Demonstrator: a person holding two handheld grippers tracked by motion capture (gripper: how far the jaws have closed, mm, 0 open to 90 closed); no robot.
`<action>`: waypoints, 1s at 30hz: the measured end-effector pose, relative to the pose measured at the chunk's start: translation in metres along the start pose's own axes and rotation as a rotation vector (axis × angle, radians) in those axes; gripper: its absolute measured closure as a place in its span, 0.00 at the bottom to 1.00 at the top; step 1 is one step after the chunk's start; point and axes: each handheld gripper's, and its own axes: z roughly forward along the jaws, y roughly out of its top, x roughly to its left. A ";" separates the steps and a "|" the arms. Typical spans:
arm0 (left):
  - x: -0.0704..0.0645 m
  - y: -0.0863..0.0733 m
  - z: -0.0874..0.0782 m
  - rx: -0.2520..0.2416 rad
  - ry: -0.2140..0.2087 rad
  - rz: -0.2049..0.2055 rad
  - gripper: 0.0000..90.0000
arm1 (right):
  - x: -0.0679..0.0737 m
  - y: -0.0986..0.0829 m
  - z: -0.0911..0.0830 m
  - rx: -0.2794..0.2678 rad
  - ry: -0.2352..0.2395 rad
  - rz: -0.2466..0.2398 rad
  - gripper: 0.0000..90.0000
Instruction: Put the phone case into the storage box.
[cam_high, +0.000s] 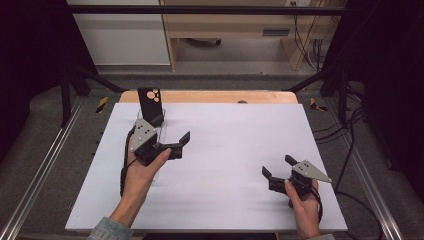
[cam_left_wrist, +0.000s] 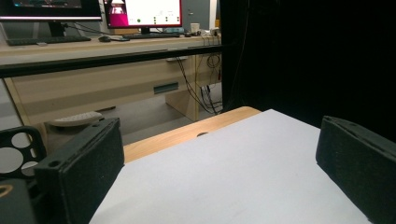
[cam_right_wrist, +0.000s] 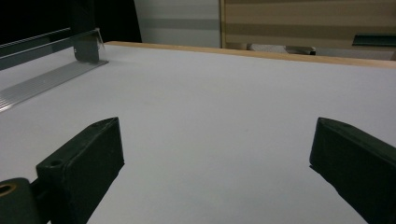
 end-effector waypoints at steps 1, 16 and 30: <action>-0.001 0.000 -0.001 -0.002 -0.002 -0.002 0.01 | 0.000 0.000 0.000 -0.001 0.001 -0.002 0.03; -0.001 -0.006 -0.031 0.005 0.052 0.013 0.01 | 0.002 0.001 0.000 0.003 -0.003 -0.015 0.03; 0.020 -0.016 -0.060 -0.002 0.096 -0.010 0.01 | 0.002 0.000 0.000 0.002 0.000 -0.034 0.03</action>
